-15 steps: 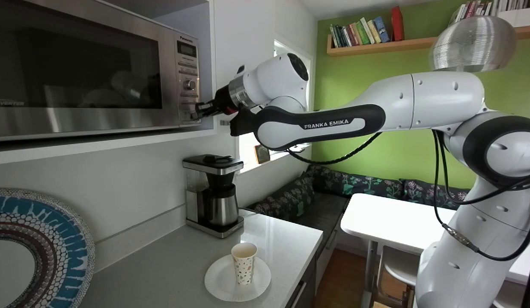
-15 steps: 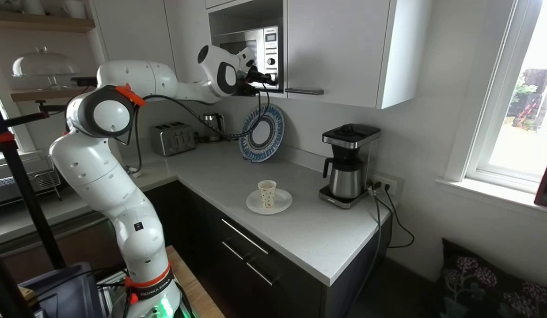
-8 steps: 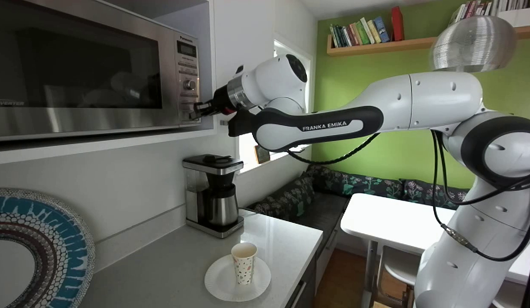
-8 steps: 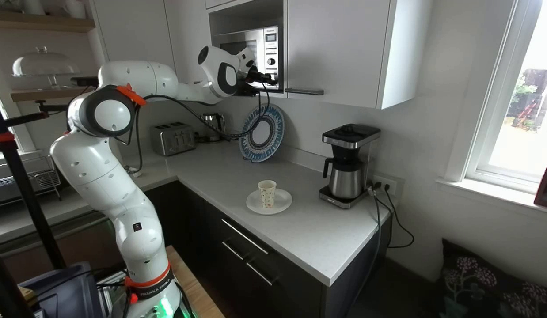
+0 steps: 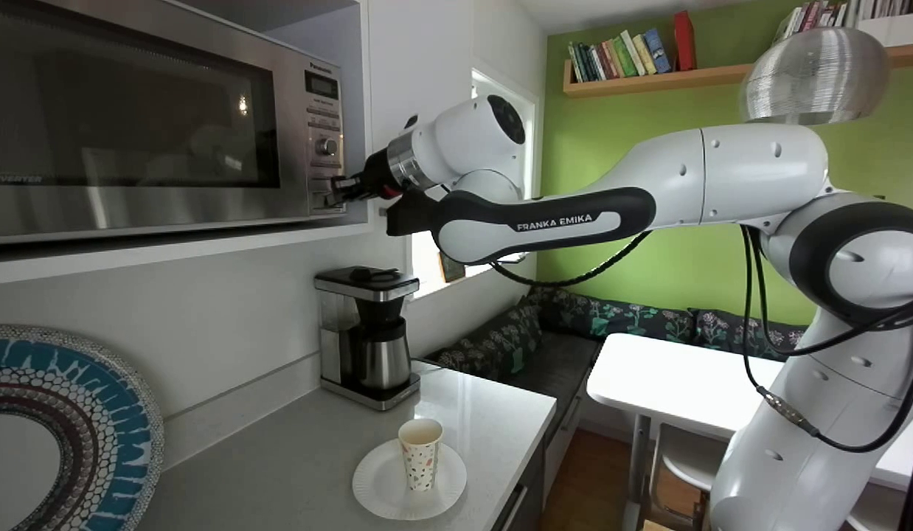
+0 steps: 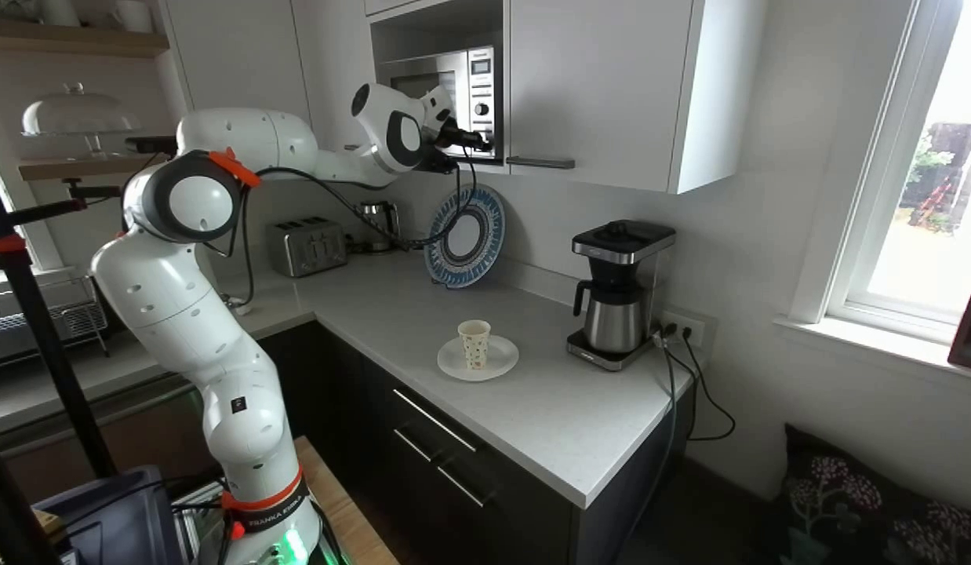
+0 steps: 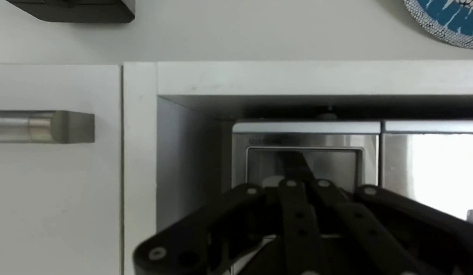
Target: Open the microwave door
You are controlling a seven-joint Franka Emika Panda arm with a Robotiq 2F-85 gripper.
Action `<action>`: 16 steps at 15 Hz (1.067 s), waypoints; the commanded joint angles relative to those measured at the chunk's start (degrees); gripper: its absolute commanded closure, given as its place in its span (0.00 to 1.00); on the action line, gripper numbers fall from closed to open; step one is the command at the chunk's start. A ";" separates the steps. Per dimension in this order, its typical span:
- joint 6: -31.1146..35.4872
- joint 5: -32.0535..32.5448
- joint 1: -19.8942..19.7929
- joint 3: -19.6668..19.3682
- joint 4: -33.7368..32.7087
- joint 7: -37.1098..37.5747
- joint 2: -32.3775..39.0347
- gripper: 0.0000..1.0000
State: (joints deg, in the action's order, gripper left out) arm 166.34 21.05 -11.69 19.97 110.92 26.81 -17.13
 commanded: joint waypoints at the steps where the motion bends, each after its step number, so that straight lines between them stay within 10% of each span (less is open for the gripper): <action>1: 1.73 4.00 -5.44 4.02 -3.39 8.70 3.32 1.00; 16: 5.04 13.11 -12.72 9.43 -4.88 15.23 5.34 1.00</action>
State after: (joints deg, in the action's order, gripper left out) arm 167.80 31.12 -21.60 28.33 109.99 41.38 -16.78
